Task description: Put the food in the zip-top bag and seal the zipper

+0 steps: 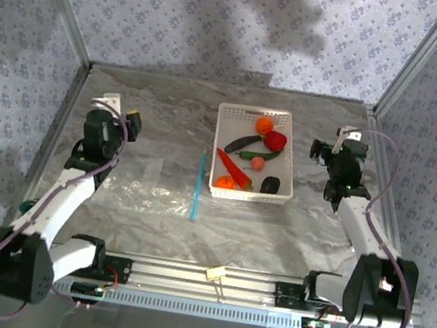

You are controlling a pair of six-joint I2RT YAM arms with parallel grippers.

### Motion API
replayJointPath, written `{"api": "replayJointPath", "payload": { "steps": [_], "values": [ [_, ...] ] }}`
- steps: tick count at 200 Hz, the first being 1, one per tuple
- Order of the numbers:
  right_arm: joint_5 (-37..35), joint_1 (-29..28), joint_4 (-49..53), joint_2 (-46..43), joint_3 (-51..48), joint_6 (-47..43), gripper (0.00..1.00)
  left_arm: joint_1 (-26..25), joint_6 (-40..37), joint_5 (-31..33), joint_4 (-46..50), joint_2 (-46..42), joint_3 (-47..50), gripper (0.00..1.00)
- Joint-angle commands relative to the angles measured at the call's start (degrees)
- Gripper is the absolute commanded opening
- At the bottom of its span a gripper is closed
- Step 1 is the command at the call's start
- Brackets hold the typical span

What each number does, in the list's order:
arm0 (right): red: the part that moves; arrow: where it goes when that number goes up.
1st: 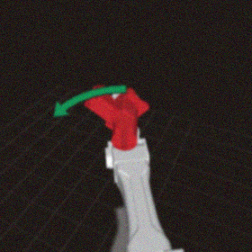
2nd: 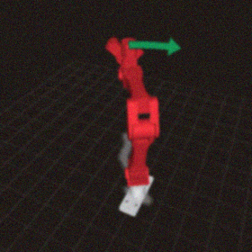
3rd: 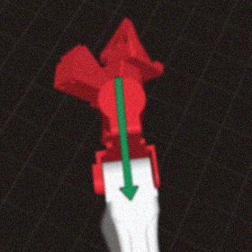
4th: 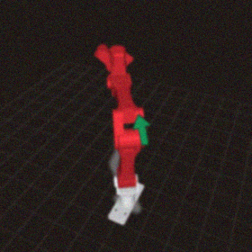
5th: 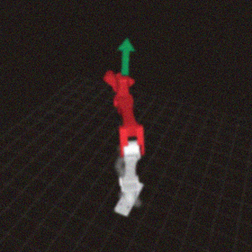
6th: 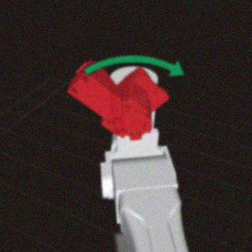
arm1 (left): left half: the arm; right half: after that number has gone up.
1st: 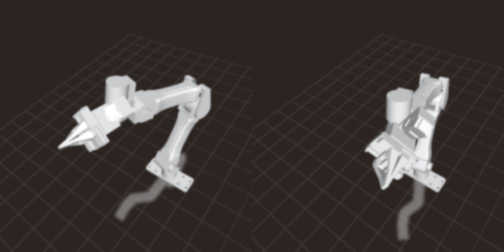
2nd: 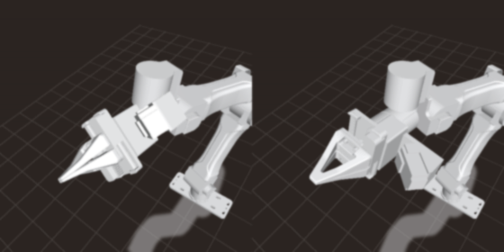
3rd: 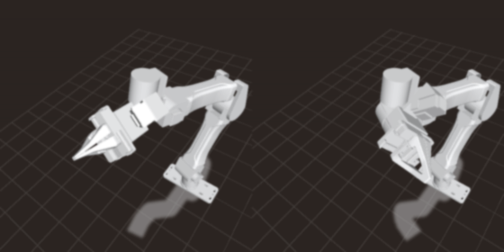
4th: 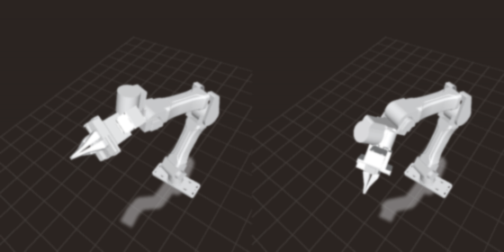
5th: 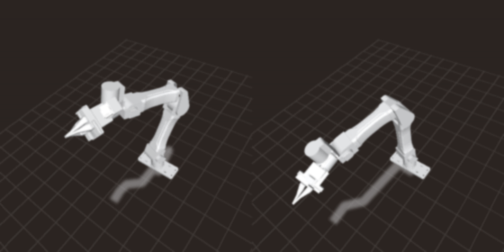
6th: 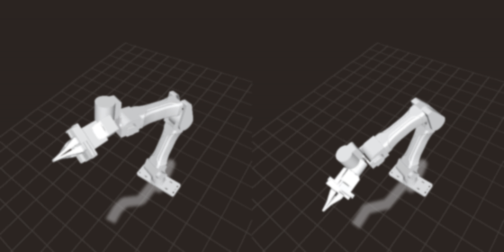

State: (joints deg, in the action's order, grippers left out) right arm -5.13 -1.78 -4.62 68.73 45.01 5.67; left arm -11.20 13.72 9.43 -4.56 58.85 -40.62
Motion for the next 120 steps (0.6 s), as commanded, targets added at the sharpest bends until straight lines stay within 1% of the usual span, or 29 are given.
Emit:
{"api": "replayJointPath", "payload": {
  "steps": [1,13,26,48,71,95,105,120],
  "values": [
    [-0.44,-4.41,21.45,-3.98,4.58,5.44,0.81,-6.87,5.83,6.69,20.51,-2.98,-2.65,0.56],
    [-1.95,-7.13,26.91,-5.65,5.88,6.15,0.82,-11.47,7.98,9.37,27.28,-3.88,-3.46,0.54],
    [-2.15,-9.20,31.39,-7.22,6.59,7.38,0.82,-16.56,11.06,11.29,31.33,-4.84,-2.64,0.54],
    [-1.26,-11.16,36.11,-8.93,7.06,9.31,0.82,-23.98,17.40,12.68,34.08,-4.20,-1.20,0.53],
    [-0.64,-12.30,38.40,-9.27,7.37,10.39,0.82,-30.44,20.82,12.62,33.12,0.60,-1.26,0.55],
    [-0.60,-12.99,38.80,-8.91,7.37,11.39,0.82,-34.77,22.33,11.92,32.28,7.87,-3.26,0.56],
    [-0.49,-13.23,38.76,-9.04,7.38,11.81,0.82,-35.48,22.65,11.37,31.23,10.58,-3.91,0.57],
    [-0.10,-13.65,38.81,-9.14,7.34,11.99,0.82,-35.62,22.88,8.42,28.62,13.92,-4.35,0.57]
  ]
}}
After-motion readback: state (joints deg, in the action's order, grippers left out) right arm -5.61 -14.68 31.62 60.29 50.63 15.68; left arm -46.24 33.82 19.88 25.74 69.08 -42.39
